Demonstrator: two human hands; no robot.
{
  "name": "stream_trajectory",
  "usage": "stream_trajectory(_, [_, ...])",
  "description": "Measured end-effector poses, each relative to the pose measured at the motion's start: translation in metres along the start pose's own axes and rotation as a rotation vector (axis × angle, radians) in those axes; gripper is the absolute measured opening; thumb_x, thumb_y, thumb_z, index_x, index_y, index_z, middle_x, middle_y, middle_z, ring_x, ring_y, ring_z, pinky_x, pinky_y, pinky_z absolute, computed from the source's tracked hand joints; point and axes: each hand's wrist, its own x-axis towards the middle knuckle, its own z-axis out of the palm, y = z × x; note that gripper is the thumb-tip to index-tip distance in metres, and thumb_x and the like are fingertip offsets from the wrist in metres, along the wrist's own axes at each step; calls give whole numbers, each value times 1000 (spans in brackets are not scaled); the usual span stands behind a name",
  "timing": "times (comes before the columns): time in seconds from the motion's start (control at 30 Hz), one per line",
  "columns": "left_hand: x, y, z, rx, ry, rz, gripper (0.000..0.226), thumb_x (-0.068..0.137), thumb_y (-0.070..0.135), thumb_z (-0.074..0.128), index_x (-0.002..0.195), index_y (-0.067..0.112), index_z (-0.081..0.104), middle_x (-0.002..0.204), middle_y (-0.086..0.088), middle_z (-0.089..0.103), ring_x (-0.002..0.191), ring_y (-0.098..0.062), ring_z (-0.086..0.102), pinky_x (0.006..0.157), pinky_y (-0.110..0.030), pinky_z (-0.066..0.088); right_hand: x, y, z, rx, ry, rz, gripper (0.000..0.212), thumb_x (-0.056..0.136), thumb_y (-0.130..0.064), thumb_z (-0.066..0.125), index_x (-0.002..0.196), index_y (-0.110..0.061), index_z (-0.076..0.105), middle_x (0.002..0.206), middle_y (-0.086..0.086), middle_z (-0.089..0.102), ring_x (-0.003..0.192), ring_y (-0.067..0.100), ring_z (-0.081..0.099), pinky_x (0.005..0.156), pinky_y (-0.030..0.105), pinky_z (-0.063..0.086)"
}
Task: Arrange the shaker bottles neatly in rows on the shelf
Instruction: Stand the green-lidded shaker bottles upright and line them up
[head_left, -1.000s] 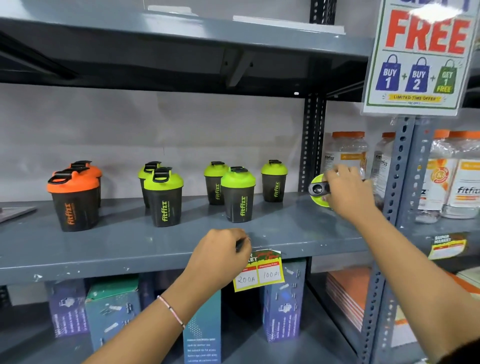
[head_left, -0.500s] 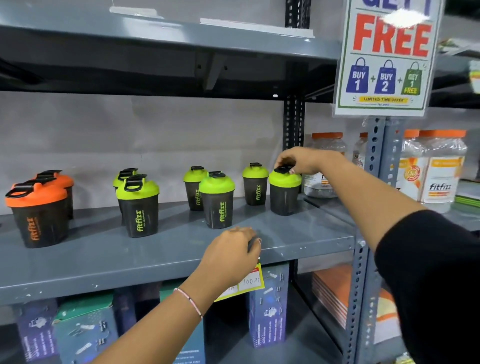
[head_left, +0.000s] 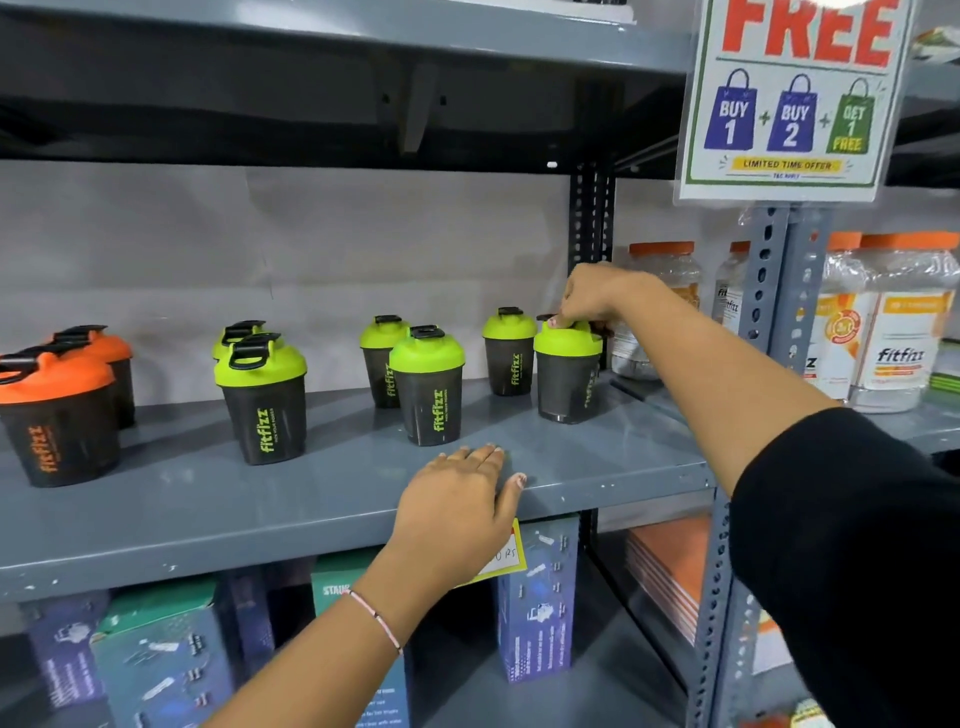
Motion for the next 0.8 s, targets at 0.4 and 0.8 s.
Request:
stream_trajectory(0.4, [11, -10, -29, -877, 283, -518, 23, 82, 32, 66, 69, 14, 71, 60, -1, 71, 59, -20, 63, 61, -27, 50, -21, -15, 22, 240, 158, 238, 90, 72, -70, 67, 133, -6, 52, 137, 15, 57, 123, 36, 56, 99, 44, 48])
stream_trajectory(0.8, [69, -35, -16, -794, 344, -761, 98, 45, 32, 95, 118, 14, 32, 119, -14, 56, 108, -37, 56, 91, -50, 50, -61, 12, 148, 1127, 304, 221, 82, 36, -22, 89, 109, -24, 53, 107, 1, 70, 100, 24, 68, 90, 44, 57])
